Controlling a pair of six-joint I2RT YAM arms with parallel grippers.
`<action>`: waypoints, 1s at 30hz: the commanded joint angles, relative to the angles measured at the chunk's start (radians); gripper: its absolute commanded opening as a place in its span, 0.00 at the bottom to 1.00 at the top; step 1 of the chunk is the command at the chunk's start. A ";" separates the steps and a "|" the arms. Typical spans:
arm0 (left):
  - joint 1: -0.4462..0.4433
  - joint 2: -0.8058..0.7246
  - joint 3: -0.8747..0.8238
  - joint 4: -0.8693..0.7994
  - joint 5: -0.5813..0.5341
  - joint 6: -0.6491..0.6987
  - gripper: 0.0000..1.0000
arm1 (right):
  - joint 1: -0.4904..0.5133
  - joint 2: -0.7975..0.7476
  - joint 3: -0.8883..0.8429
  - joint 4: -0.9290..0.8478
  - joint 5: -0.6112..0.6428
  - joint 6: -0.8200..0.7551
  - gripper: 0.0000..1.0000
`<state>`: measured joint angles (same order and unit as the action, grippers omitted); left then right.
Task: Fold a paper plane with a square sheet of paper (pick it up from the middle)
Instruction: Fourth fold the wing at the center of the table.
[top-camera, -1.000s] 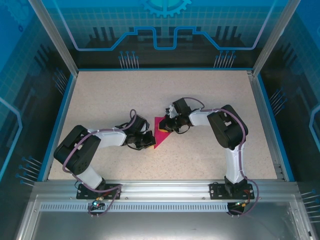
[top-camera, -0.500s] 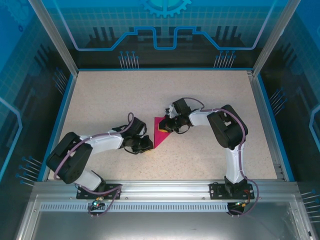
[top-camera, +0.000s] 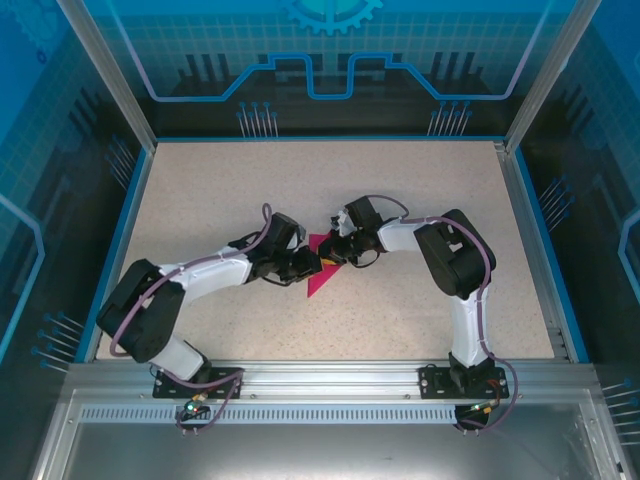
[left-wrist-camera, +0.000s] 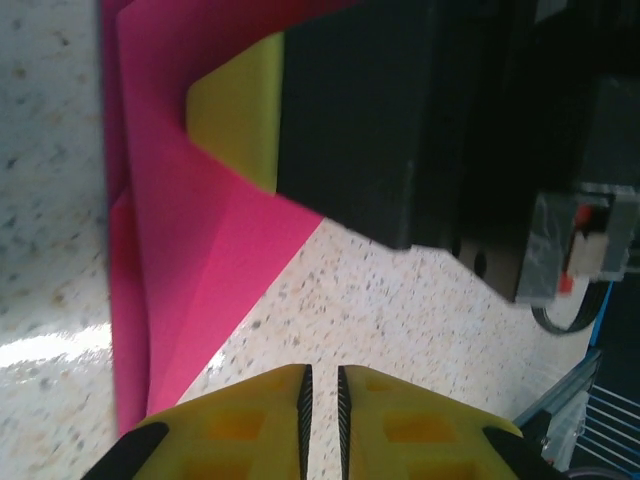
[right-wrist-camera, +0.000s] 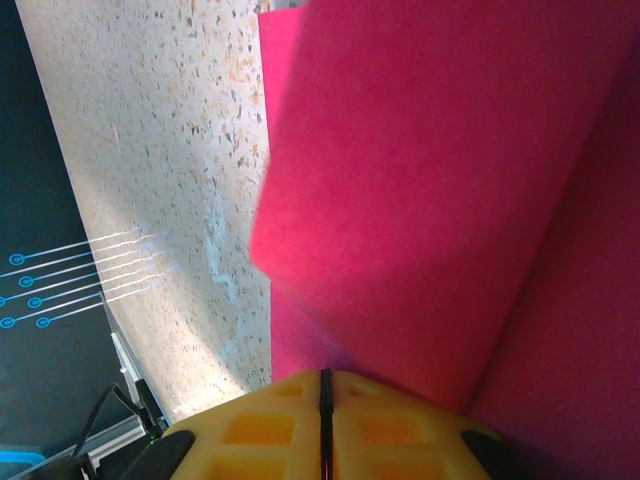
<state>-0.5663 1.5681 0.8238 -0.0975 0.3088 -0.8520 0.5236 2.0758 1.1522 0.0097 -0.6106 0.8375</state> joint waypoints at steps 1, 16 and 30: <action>-0.006 0.055 0.018 0.028 0.013 -0.027 0.17 | -0.005 0.068 -0.023 -0.064 0.078 -0.005 0.10; -0.005 0.107 -0.134 0.031 -0.045 -0.025 0.15 | -0.007 0.069 -0.024 -0.073 0.078 -0.011 0.09; -0.016 0.044 -0.228 0.020 0.033 0.023 0.15 | -0.008 0.075 -0.028 -0.073 0.081 -0.009 0.09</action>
<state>-0.5659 1.6032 0.6308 0.0616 0.2928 -0.8631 0.5228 2.0769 1.1522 0.0097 -0.6113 0.8375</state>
